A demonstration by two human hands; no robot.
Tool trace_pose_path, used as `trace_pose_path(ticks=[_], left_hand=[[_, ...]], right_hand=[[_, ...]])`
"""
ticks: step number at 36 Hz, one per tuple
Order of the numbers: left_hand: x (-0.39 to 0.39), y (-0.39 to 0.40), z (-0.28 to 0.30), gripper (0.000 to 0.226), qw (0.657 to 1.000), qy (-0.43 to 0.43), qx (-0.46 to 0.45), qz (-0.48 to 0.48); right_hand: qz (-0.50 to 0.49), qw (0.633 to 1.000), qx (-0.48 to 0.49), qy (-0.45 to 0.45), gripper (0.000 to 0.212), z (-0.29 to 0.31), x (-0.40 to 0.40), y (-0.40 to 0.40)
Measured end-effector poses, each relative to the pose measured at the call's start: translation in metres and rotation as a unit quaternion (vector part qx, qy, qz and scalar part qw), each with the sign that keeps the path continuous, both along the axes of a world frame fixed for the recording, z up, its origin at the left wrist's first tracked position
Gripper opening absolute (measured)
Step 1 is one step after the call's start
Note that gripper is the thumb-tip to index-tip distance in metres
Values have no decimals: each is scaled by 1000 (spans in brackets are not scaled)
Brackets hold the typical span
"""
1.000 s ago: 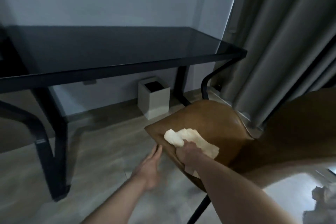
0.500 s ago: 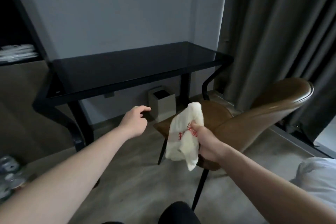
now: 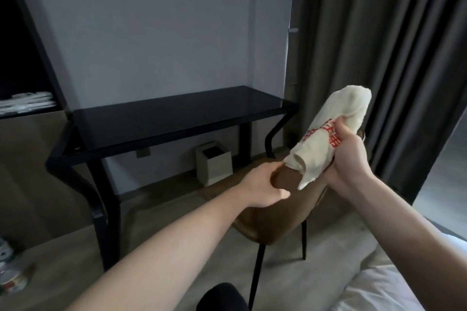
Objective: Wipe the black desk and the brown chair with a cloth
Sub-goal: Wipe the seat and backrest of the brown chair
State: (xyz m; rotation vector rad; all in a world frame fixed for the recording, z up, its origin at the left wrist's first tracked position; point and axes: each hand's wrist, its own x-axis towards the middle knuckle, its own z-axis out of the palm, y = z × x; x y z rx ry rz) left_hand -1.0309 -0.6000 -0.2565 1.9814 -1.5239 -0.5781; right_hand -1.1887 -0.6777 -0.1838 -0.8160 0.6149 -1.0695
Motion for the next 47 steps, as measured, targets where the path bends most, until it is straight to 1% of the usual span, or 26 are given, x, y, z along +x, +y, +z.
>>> trace_pose_path(ticks=[2, 4, 7, 9, 12, 15, 17, 18, 19, 20, 22, 23, 24, 28, 30, 31, 32, 35, 38, 39, 40, 41, 42, 44, 45, 47], left_hand=[[-19, -14, 2, 78, 997, -70, -12, 13], [-29, -24, 2, 60, 990, -127, -34, 51], [-31, -28, 4, 34, 985, -141, -51, 80], [-31, -26, 7, 27, 984, -151, -57, 79], [-25, -17, 10, 22, 983, -148, -68, 82], [-5, -1, 12, 14, 985, -135, -60, 85], [14, 13, 15, 9, 988, -122, -54, 83], [25, 20, 17, 8, 989, -114, -46, 83], [35, 26, 18, 9, 990, -107, -35, 86], [44, 32, 19, 15, 990, -103, -21, 97], [60, 41, 21, 35, 986, -116, 7, 123], [68, 45, 21, 40, 984, -119, 15, 132], [76, 49, 21, 41, 984, -116, 18, 136], [100, 63, 18, 26, 986, -91, 8, 141], [107, 64, 14, 29, 986, -81, 6, 147], [109, 63, 13, 32, 986, -79, 3, 148], [110, 62, 11, 35, 986, -79, -1, 149], [112, 58, 9, 42, 984, -91, -9, 151], [112, 56, 6, 38, 982, -108, -25, 152], [112, 56, 6, 37, 981, -114, -29, 152], [110, 57, 6, 38, 981, -117, -30, 151], [109, 57, 6, 39, 981, -120, -29, 151], [109, 57, 6, 39, 981, -122, -28, 150], [108, 58, 8, 38, 982, -118, -24, 146], [107, 58, 9, 37, 983, -112, -21, 145], [106, 60, 11, 36, 985, -96, -15, 143]], right_hand=[[-41, 999, -25, 8, 58, 8, -9, -4], [-75, 995, -64, 25, 50, 16, -17, -6], [-138, 976, -145, 85, 23, 26, -23, -7], [-174, 948, -216, 156, 18, 29, -25, -6], [-205, 890, -323, 250, 27, 23, -23, -7], [-203, 817, -421, 338, 47, 5, -16, -10], [-174, 763, -451, 429, 62, -12, -4, -11], [-144, 741, -448, 478, 65, -21, 4, -8], [-110, 720, -452, 516, 65, -31, 12, -5], [-77, 692, -470, 542, 64, -39, 22, 2], [-43, 634, -525, 566, 62, -52, 42, 17], [-40, 614, -547, 568, 61, -57, 52, 23], [-43, 604, -558, 567, 59, -58, 61, 28], [-66, 595, -587, 546, 51, -60, 83, 33], [-87, 590, -600, 533, 49, -64, 84, 23], [-102, 597, -595, 528, 50, -65, 81, 15], [-121, 613, -584, 519, 51, -66, 77, 5], [-169, 684, -529, 472, 47, -66, 59, -31], [-158, 784, -422, 427, 32, -54, 44, -54], [-149, 805, -384, 426, 24, -50, 44, -58], [-145, 815, -363, 428, 19, -49, 46, -60], [-148, 814, -359, 432, 16, -48, 49, -60], [-157, 806, -368, 437, 19, -49, 52, -58], [-176, 781, -395, 451, 43, -54, 59, -48], [-183, 777, -403, 448, 56, -58, 63, -40], [-178, 784, -401, 439, 75, -65, 69, -18]])
